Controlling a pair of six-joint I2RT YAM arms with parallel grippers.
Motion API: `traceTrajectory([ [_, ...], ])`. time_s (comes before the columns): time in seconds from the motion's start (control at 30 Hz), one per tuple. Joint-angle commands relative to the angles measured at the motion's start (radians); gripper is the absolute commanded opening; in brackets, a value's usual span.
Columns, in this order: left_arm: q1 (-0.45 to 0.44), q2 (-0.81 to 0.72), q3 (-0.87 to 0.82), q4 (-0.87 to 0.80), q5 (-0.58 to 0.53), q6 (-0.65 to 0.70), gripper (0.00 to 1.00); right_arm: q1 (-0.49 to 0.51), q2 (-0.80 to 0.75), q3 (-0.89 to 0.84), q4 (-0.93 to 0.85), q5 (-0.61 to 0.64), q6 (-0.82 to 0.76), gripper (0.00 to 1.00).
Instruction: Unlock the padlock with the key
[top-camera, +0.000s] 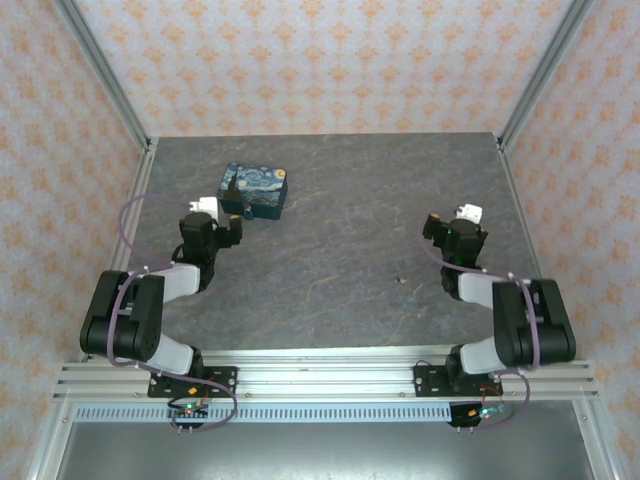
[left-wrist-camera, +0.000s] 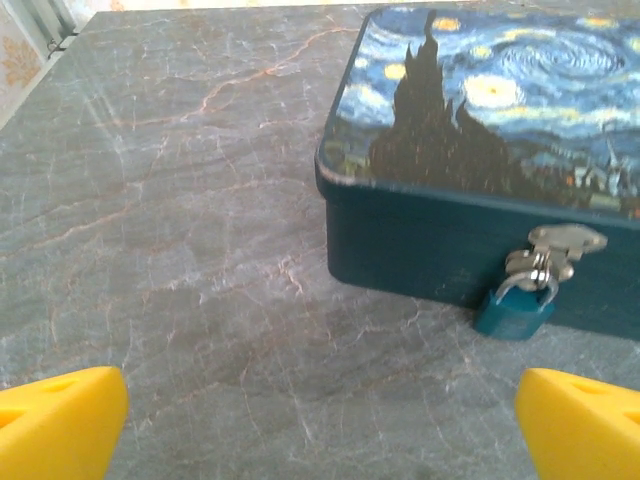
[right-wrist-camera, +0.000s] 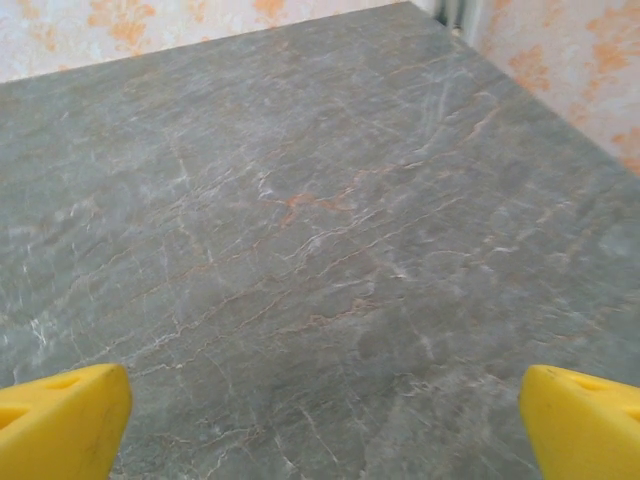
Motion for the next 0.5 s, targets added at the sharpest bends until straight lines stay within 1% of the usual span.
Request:
traceTrajectory([
  [0.0,0.01,-0.09,0.108,-0.205,-0.024,-0.017,0.98,-0.007,-0.137,0.107,-0.262,0.052,0.114,0.99],
  [0.07,0.01,-0.125,0.142,-0.25,-0.051,-0.066,0.99,-0.006,-0.19,0.152,-0.372,-0.032,0.199,0.99],
  [0.1,0.013,-0.139,0.171,-0.292,-0.05,-0.088,1.0,-0.007,-0.221,0.184,-0.442,-0.082,0.241,0.99],
  [0.13,0.012,-0.146,0.202,-0.325,-0.044,-0.102,1.0,-0.007,-0.244,0.205,-0.485,-0.136,0.25,0.99],
  [0.2,0.012,-0.128,0.296,-0.44,-0.026,-0.129,1.0,-0.006,-0.29,0.22,-0.54,-0.208,0.307,0.99],
  [0.3,0.012,-0.05,0.454,-0.596,-0.032,-0.166,0.99,-0.007,-0.353,0.191,-0.525,-0.354,0.362,0.99],
  [0.33,0.013,-0.018,0.508,-0.646,-0.05,-0.193,0.99,-0.007,-0.368,0.18,-0.516,-0.377,0.387,0.99],
  [0.4,0.016,0.071,0.648,-0.778,-0.043,-0.232,0.99,-0.006,-0.382,0.175,-0.528,-0.419,0.42,0.99],
  [0.47,0.02,0.153,0.76,-0.876,-0.037,-0.249,0.99,-0.007,-0.373,0.191,-0.584,-0.442,0.438,0.99],
])
